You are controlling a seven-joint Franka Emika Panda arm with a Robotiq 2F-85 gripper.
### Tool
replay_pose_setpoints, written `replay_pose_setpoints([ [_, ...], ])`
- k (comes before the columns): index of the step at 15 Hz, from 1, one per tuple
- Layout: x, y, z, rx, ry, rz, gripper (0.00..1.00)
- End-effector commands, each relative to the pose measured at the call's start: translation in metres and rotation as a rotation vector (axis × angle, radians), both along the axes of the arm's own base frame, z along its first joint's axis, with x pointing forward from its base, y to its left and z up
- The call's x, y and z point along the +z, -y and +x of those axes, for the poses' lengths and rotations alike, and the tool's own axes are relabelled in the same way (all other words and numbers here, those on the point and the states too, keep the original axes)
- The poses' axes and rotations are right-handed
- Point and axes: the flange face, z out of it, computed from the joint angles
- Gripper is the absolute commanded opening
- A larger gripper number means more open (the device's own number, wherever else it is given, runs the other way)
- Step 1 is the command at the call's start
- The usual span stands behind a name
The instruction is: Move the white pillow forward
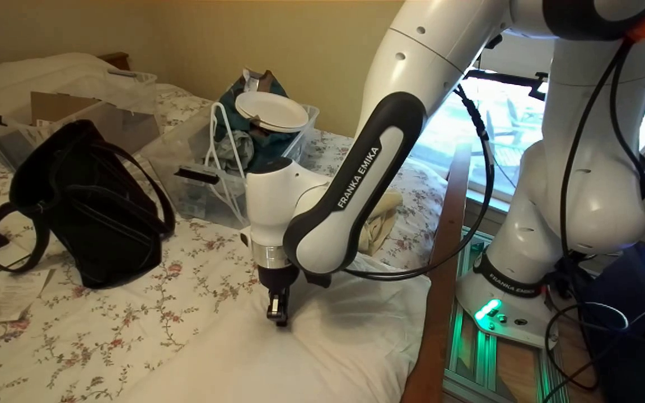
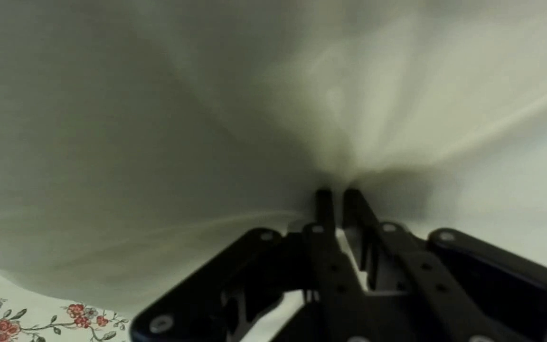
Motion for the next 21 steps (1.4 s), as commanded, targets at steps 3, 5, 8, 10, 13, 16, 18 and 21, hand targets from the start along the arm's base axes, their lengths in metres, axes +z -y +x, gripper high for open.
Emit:
replay_pose_setpoints([
  [3,0.014,-0.001,0.011,0.034,-0.013,-0.006,0.01],
  [5,0.043,0.016,0.008,-0.015,-0.021,-0.023,0.02],
  [8,0.085,0.049,0.001,-0.104,-0.058,-0.076,0.34],
  [10,0.106,0.071,0.001,-0.179,-0.09,-0.084,0.47],
  [13,0.124,0.1,0.0,-0.299,-0.147,-0.099,0.67],
  [16,0.115,0.126,-0.008,-0.435,-0.203,-0.098,0.89],
  [18,0.092,0.141,-0.019,-0.517,-0.228,-0.09,0.99],
  [21,0.085,0.147,-0.017,-0.515,-0.229,-0.108,1.0],
])
